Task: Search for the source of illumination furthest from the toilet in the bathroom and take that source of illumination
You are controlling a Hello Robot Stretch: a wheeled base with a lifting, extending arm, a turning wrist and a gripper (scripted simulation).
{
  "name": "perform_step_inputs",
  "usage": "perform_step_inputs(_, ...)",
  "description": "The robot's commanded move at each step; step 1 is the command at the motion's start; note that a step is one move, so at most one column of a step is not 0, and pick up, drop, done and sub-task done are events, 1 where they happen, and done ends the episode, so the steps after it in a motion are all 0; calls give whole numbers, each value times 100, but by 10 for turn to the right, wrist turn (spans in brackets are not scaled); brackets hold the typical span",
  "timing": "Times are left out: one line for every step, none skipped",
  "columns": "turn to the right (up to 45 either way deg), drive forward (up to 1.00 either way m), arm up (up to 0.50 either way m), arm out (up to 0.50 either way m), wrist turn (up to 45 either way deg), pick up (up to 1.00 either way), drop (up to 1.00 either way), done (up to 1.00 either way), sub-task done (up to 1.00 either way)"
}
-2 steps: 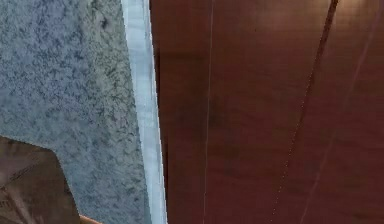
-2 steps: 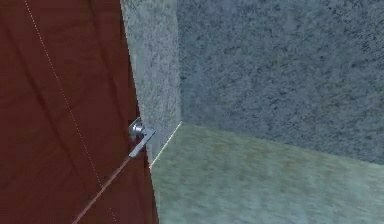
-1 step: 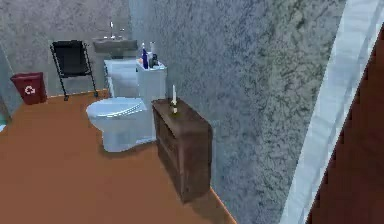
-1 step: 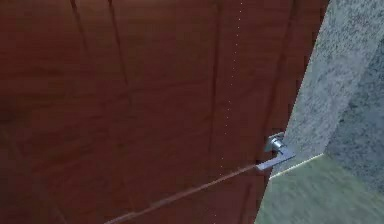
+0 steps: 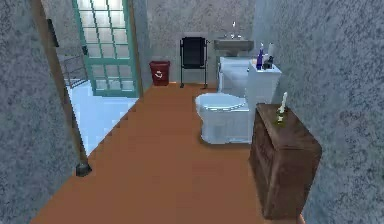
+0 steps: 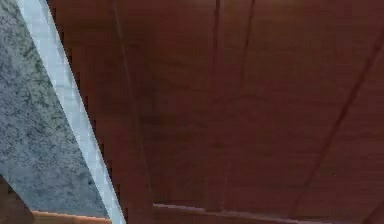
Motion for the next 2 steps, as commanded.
perform_step_inputs(0,100,0,0,0,0,0,0,0)
perform_step_inputs(0,30,0,0,0,0,0,0,0)
